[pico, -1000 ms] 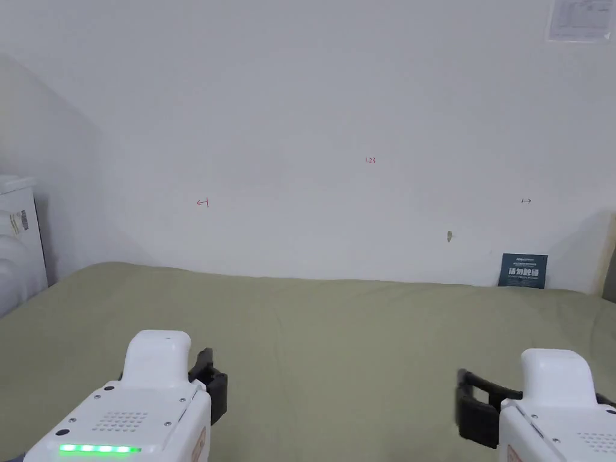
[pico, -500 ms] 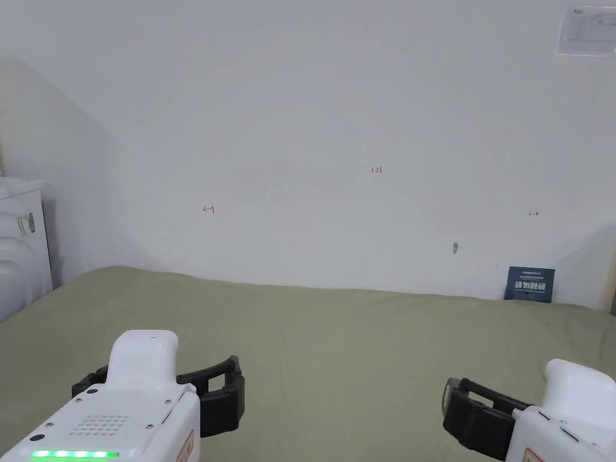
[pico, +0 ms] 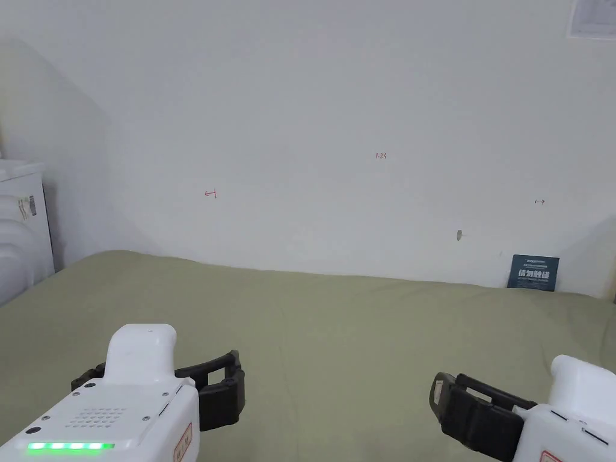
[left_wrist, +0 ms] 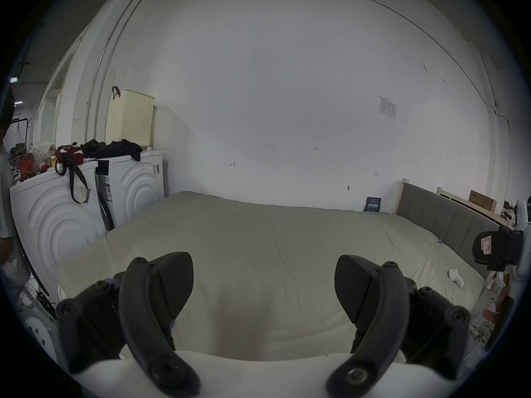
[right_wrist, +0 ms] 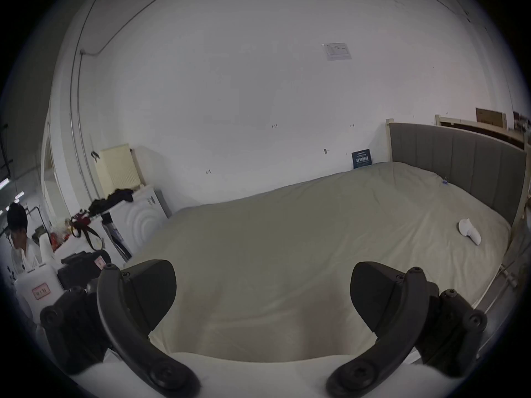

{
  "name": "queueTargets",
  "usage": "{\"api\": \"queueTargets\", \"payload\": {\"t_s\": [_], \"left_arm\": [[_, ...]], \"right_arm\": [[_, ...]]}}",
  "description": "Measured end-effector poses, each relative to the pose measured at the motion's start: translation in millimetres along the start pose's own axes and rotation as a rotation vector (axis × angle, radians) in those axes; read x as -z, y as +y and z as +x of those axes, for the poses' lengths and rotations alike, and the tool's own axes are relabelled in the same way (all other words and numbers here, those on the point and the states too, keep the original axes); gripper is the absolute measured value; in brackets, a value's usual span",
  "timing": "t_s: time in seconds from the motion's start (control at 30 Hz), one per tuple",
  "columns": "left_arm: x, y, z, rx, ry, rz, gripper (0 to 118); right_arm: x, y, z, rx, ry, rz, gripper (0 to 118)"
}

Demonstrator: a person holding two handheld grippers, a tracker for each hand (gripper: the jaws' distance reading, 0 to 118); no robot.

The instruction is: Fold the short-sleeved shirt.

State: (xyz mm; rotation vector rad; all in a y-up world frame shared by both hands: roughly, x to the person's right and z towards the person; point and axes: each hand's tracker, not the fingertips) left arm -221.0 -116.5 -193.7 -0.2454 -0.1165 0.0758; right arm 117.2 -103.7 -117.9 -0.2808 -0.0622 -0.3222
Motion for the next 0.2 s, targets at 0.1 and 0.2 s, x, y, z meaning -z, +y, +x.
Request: {"api": "queueTargets", "payload": {"t_s": [0.1,0.2], "left_arm": [[-2.1,0.0,2.7,0.0,-0.004,-0.003,103],[-1.7,-1.8,0.9,0.008,-0.006,-0.003,103]], "right_arm": [[-0.1,-6.5,2.2,-0.01,-0.059,0.087,118],[3.7,-9.2,1.2,-0.119,-0.198,0.112,118]]}}
